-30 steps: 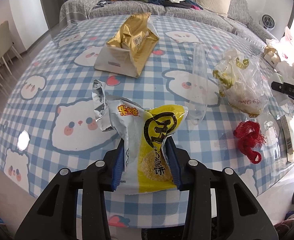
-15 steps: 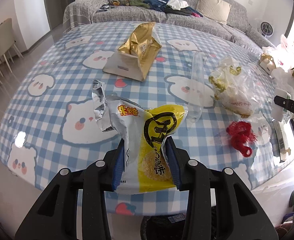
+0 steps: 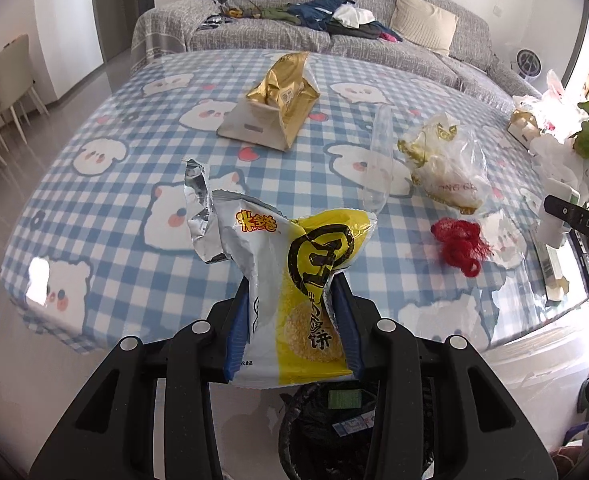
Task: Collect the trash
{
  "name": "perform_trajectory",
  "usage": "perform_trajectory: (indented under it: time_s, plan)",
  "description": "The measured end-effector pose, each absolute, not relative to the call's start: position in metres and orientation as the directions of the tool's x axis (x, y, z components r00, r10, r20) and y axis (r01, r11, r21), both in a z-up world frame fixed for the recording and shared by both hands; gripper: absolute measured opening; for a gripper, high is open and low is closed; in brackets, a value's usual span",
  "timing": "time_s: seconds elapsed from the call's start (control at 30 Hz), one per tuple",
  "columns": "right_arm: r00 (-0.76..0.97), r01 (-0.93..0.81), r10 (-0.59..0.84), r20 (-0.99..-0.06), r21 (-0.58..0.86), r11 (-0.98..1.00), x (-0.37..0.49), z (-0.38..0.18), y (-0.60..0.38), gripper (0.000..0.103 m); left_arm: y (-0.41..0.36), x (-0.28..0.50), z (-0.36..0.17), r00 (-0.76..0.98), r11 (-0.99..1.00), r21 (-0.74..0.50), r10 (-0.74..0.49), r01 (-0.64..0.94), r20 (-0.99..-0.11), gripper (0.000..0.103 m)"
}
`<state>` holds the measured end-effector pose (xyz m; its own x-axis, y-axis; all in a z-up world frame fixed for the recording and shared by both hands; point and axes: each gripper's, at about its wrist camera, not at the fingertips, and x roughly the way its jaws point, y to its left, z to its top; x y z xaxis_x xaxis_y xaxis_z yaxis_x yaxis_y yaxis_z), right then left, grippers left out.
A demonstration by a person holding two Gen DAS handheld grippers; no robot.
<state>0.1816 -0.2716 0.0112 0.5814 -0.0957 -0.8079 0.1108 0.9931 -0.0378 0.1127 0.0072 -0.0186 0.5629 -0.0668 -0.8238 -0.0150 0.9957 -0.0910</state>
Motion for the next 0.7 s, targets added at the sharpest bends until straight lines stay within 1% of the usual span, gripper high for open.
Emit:
perform_trajectory:
  time_s: [0.47,0.7]
  plan:
    - [0.607,0.088,-0.074,-0.791,-0.025,0.996,0.125,0.036,-0.253,0.04,0.016,0.069,0.003,0.589,0.995,-0.094,-0.059,-0.029,-0.806,0.038]
    - [0.608,0.074,-0.062,-0.792,-0.021,0.997,0.097,0.033,-0.243,0.04,0.025,0.045,-0.001,0.593,0.991,-0.123,-0.072,-0.045,-0.802,0.038]
